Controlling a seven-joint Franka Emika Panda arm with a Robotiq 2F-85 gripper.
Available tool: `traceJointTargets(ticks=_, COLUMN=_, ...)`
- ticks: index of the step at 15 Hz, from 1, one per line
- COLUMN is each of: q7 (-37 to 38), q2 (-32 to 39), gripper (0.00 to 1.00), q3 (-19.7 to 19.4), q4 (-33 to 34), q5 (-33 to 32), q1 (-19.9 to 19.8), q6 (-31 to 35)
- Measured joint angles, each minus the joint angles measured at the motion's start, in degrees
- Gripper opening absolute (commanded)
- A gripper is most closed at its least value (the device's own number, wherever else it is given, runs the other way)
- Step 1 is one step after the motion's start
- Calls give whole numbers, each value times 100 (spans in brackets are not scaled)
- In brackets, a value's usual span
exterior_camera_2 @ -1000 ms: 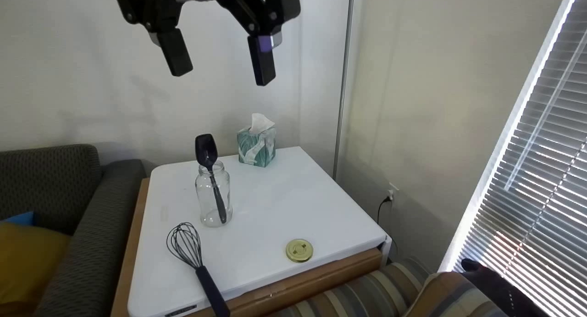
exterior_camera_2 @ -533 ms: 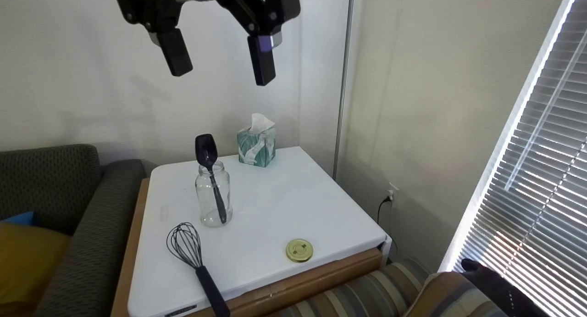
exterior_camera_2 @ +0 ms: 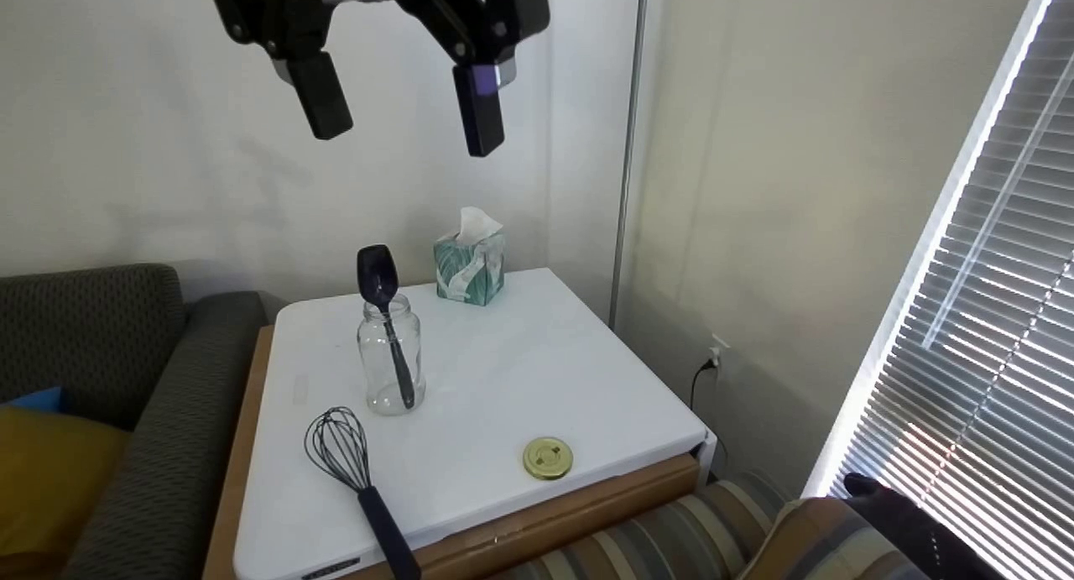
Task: Move the whisk to the right, remove the spoon from the cup and put it beside the whisk
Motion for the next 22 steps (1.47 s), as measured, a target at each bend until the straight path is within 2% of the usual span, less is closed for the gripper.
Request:
traceJointTargets(ticks=15, q7=0, q2=0, gripper=100, q3=0, q4=0, q5=0, q1=0, q6=0)
traceJointTargets(ticks=22, q7=-44, q2=85, gripper=100, q3=188, q4=-28, q5=222, q1=65, q6=128)
